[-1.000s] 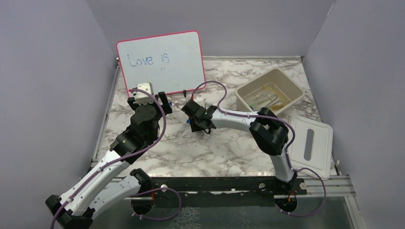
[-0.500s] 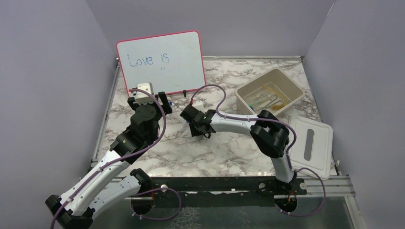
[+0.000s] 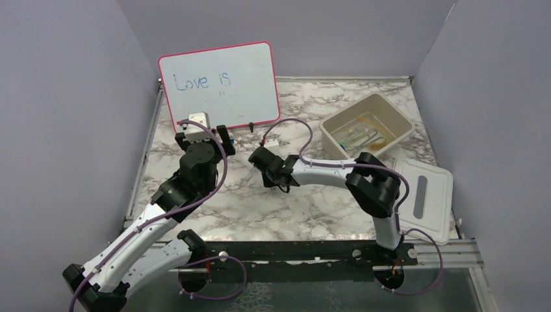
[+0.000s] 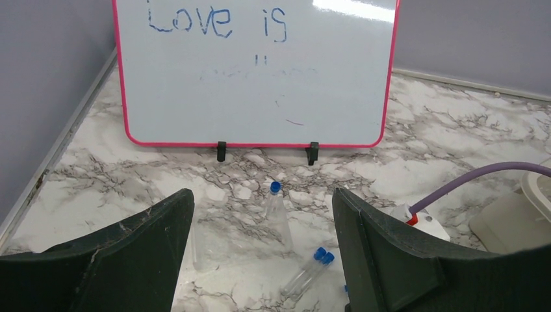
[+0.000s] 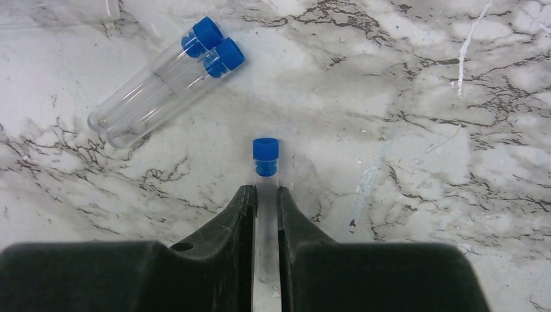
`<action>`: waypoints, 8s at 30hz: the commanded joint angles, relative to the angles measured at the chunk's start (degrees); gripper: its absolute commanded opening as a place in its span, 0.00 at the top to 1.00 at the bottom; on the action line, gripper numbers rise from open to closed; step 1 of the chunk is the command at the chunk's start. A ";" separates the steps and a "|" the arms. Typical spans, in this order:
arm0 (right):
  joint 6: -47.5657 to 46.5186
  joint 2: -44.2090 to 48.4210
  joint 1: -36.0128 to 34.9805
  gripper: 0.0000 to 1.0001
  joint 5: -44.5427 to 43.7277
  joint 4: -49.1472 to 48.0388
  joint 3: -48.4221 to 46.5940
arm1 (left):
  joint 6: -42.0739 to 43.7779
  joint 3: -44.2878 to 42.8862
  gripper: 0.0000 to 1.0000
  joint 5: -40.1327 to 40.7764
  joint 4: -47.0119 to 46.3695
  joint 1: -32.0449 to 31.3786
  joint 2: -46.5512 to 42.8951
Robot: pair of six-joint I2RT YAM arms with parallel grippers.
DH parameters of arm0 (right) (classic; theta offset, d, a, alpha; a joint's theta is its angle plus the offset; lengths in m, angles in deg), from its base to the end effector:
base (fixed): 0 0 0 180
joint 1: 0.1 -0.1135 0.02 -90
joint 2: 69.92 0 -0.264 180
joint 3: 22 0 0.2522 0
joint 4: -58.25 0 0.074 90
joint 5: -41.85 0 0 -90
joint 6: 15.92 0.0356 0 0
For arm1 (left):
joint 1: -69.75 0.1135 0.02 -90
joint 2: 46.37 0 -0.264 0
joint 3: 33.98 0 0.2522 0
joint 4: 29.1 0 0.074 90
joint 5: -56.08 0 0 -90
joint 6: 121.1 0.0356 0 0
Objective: Organize the chemistry lab equipment
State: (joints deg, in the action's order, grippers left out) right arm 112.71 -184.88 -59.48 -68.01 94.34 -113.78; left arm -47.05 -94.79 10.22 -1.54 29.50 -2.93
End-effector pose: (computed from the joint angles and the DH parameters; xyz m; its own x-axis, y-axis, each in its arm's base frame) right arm 0.2234 0.3537 0.1612 -0.7921 -0.1855 -0.5815 -0.2899 0.9527 0.0909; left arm 0.1435 -0.0890 0.3527 -0.1135 -0.1623 -0.9802 -0.0943 0.9839 -0.1520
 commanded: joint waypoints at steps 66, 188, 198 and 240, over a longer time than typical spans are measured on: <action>1.45 42.00 6.42 0.74 18.31 -26.43 13.55 | -5.55 4.16 1.00 -54.70 -9.98 -0.18 -1.60; -40.26 -15.80 6.91 0.82 25.21 -85.88 7.29 | 1.51 -2.52 0.35 4.16 -3.28 -0.18 0.01; -39.92 -15.78 6.93 0.74 23.72 -87.32 8.23 | 1.47 -2.52 0.35 4.20 -3.35 -0.18 0.14; -4.39 21.81 10.07 0.52 17.37 -39.59 29.34 | -14.63 -10.36 0.26 -37.37 6.00 21.67 31.36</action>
State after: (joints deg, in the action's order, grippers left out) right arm 102.62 -165.14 -49.12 -54.04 52.00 -87.33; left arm -60.90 -100.69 -12.01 4.15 46.03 21.53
